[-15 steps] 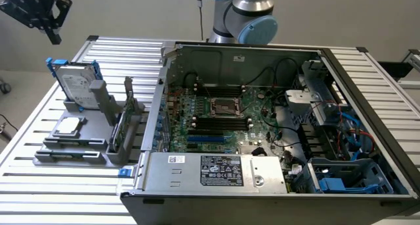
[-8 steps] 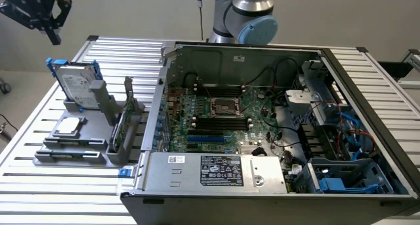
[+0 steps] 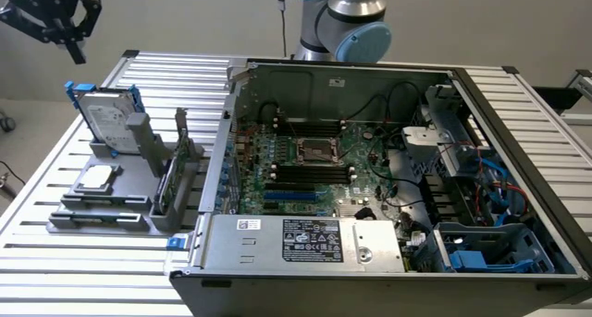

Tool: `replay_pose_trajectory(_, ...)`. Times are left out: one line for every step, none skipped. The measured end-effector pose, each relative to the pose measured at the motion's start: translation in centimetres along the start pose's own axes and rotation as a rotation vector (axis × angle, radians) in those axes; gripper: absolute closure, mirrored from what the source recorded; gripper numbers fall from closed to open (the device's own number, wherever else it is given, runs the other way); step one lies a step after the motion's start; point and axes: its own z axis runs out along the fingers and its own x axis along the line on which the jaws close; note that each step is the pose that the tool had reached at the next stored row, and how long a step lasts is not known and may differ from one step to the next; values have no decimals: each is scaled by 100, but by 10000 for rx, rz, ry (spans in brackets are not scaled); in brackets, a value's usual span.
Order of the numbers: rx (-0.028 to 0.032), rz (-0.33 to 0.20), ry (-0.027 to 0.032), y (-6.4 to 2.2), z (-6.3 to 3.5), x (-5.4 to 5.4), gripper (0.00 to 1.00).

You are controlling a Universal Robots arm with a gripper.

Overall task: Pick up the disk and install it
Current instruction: 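Pick up the disk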

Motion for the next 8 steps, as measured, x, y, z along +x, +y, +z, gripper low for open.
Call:
replay_pose_trajectory(-1,-181,3,0,1,0,89)
replay_pose_trajectory(-2,-359,6,0,2,0,89)
replay_pose_trajectory(-2,-546,9,0,4,0,89)
replay_pose_trajectory(-3,-725,12,0,5,0,89)
replay_pose_trajectory(-4,-904,14,0,6,0,89)
replay_pose_trajectory(-5,-1097,18,0,7,0,89)
replay_pose_trajectory(-6,-1275,20,0,8,0,89)
replay_pose_trajectory(-7,-1455,23,0,9,0,89)
